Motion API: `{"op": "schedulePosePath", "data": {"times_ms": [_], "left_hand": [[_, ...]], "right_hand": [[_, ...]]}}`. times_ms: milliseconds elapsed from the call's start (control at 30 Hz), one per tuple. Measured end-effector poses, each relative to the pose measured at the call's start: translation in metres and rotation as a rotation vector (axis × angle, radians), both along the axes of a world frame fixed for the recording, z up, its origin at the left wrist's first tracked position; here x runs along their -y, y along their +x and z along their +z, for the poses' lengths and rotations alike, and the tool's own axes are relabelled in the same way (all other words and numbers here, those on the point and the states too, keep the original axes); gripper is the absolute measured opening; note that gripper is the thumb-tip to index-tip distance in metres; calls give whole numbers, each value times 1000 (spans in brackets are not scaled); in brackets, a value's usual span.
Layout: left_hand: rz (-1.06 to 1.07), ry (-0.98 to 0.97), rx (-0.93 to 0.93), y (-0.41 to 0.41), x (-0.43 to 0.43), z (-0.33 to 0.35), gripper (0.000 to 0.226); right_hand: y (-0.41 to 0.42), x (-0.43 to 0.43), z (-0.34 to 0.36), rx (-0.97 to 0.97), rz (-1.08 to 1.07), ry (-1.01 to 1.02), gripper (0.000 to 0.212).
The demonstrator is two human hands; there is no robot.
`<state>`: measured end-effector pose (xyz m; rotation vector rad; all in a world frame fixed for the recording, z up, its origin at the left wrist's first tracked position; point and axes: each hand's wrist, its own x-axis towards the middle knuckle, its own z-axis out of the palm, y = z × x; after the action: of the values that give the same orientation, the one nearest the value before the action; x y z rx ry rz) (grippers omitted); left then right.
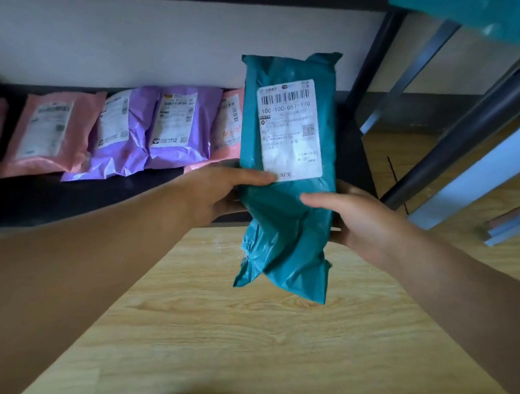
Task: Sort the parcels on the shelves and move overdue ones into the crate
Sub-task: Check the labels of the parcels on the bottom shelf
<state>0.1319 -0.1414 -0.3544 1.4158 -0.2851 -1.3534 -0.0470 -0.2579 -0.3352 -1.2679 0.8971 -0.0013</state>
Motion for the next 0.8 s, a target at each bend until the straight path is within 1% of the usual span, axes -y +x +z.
{"op": "schedulePosePath", "data": {"times_ms": [67, 167, 300, 400, 500, 600, 633, 733, 800], "left_hand": [[-9, -4, 6, 1, -3, -3, 44], [0, 4, -11, 1, -6, -8, 34], [13, 30, 2, -1, -5, -12, 34], [20, 57, 25, -5, 0, -14, 33], [-7, 103, 60, -12, 6, -15, 32], [-78, 114, 106, -22, 13, -16, 32], [-97, 116, 132, -25, 16, -15, 33], [-153, 127, 226, -31, 30, -14, 50], [-171, 167, 339, -31, 41, -14, 56]], "right_hand": [[1, -1, -4, 9, -21, 15, 37], [2, -2, -11, -6, -47, 28, 39], [1, -2, -16, -12, -49, 50, 39], [-1, 0, -17, -33, -62, 26, 37], [-3, 0, -18, -77, -81, -95, 33], [-2, 1, -17, -92, -141, -201, 28], [-2, 2, -17, -93, -179, -233, 27], [3, 15, -15, -150, -284, -322, 25], [6, 25, -13, -198, -327, -394, 25]]}}
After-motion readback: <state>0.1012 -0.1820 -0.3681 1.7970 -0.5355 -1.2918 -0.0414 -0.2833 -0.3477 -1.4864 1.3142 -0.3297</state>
